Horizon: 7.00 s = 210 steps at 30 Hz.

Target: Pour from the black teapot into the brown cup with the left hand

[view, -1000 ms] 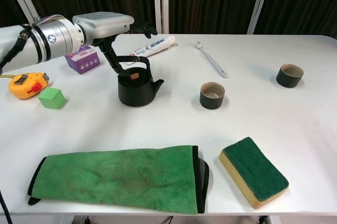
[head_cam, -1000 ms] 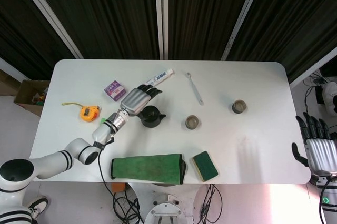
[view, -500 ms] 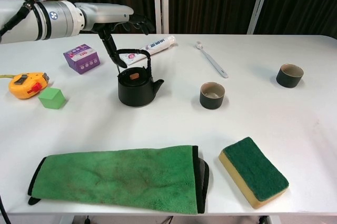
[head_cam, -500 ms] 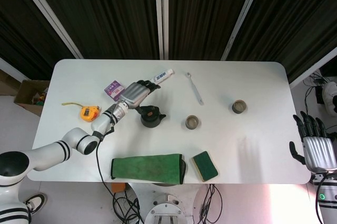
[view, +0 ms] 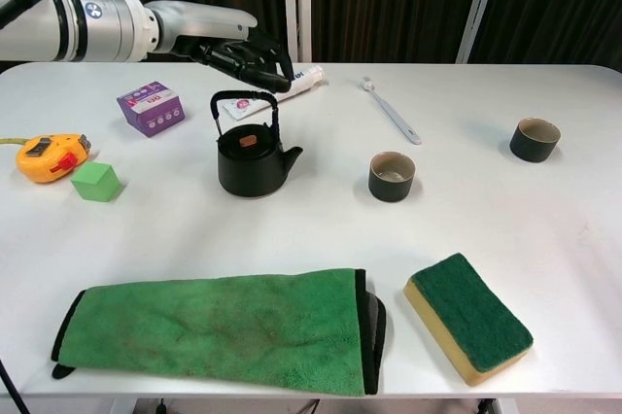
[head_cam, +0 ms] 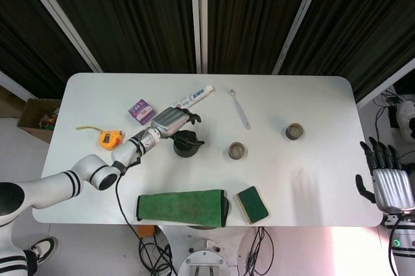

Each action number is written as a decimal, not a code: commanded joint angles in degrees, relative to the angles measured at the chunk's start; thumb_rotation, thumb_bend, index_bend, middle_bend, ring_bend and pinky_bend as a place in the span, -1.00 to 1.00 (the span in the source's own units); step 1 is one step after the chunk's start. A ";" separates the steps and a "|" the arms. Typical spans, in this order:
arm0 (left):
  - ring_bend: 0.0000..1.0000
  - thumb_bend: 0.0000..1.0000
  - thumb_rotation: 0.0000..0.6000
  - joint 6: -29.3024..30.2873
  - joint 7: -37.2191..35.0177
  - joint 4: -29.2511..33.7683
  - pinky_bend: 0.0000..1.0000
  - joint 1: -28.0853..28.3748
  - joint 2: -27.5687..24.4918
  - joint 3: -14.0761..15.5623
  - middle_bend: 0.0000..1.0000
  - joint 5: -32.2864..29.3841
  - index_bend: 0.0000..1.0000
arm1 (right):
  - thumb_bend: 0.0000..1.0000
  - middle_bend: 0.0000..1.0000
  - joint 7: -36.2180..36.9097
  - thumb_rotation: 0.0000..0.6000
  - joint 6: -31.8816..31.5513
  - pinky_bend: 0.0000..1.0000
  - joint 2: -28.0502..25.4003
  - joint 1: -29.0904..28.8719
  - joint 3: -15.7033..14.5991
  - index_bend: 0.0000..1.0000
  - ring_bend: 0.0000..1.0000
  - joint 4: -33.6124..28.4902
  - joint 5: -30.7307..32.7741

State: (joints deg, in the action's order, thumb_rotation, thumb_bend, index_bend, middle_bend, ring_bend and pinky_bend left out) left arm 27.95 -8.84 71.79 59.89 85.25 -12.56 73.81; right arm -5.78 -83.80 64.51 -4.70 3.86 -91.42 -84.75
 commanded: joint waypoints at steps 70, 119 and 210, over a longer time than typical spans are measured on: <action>0.60 -1.00 0.17 -7.30 0.91 0.56 -0.30 4.69 -0.24 2.83 0.68 -10.02 0.57 | -0.09 -1.00 3.24 1.00 0.62 -1.00 1.16 -0.56 0.54 -1.00 -1.00 3.49 0.80; 1.00 -0.71 0.51 25.62 13.14 1.85 -0.11 -6.15 11.72 -0.58 1.00 -9.94 1.00 | -0.09 -1.00 2.63 1.00 1.49 -1.00 1.53 -0.88 0.00 -1.00 -1.00 3.36 0.63; 1.00 -0.68 0.37 26.83 2.82 -3.98 -0.14 -9.47 17.05 -4.06 1.00 -3.78 1.00 | -0.23 -1.00 2.07 1.00 2.04 -1.00 3.70 -1.42 -0.64 -1.00 -1.00 5.65 -0.20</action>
State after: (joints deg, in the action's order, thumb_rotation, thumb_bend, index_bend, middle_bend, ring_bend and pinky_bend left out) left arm 54.76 -6.03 67.81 50.43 102.28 -16.61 70.03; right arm -3.72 -81.76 68.20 -6.13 3.23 -85.77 -84.95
